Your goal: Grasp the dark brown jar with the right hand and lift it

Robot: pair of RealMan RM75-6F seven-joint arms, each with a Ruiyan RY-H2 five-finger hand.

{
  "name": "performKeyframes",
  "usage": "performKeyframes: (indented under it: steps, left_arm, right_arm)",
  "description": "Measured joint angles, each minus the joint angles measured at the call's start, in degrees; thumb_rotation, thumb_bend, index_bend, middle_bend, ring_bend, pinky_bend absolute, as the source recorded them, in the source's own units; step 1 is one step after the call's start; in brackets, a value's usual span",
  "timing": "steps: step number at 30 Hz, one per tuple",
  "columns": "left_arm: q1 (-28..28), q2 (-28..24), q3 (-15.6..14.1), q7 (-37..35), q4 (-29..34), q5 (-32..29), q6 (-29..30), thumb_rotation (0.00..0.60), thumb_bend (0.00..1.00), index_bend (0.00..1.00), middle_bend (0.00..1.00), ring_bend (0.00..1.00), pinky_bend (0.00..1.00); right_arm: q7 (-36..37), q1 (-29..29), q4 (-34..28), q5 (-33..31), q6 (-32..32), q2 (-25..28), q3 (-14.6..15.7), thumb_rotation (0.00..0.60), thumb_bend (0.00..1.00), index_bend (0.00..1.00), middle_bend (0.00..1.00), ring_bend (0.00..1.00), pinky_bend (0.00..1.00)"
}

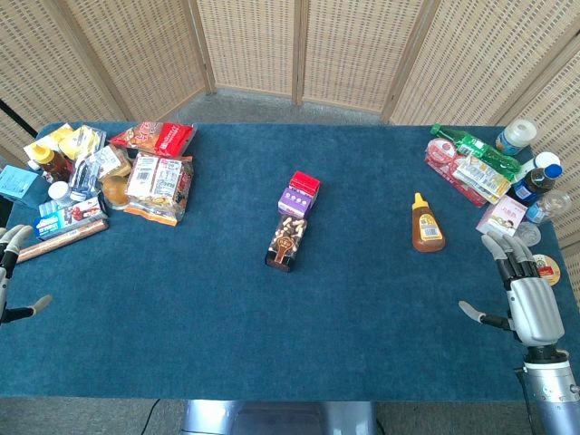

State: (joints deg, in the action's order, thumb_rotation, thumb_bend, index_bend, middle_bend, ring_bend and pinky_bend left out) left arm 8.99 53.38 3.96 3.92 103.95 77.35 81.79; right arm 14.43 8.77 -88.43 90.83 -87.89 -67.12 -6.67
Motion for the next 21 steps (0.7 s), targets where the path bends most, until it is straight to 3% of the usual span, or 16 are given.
performKeyframes:
  steps: [10, 15, 21]
  left_arm:
    - [-0.54, -1.01, 0.06, -0.92, 1.43, 0.33, 0.02, 0.6, 0.17, 0.0, 0.0, 0.0, 0.0]
    - [-1.47, -2.45, -0.11, -0.63, 3.83, 2.32, 2.01, 0.6, 0.17, 0.0, 0.0, 0.0, 0.0]
    - [-1.48, -3.59, -0.42, -0.4, 5.54, 1.34, 0.21, 0.6, 0.17, 0.0, 0.0, 0.0, 0.0]
  right_arm:
    - [0.99, 1.83, 3.2, 4.08, 0.62, -1.98, 1.23, 0.6, 0.0, 0.0, 0.0, 0.0, 0.0]
    - [0.91, 6.51, 7.92, 8.38, 2.46, -4.75, 1.31, 0.6, 0.0, 0.0, 0.0, 0.0, 0.0]
    - [-0.66, 14.32, 9.51, 11.58, 8.79, -6.31, 0.55, 0.6, 0.0, 0.0, 0.0, 0.0, 0.0]
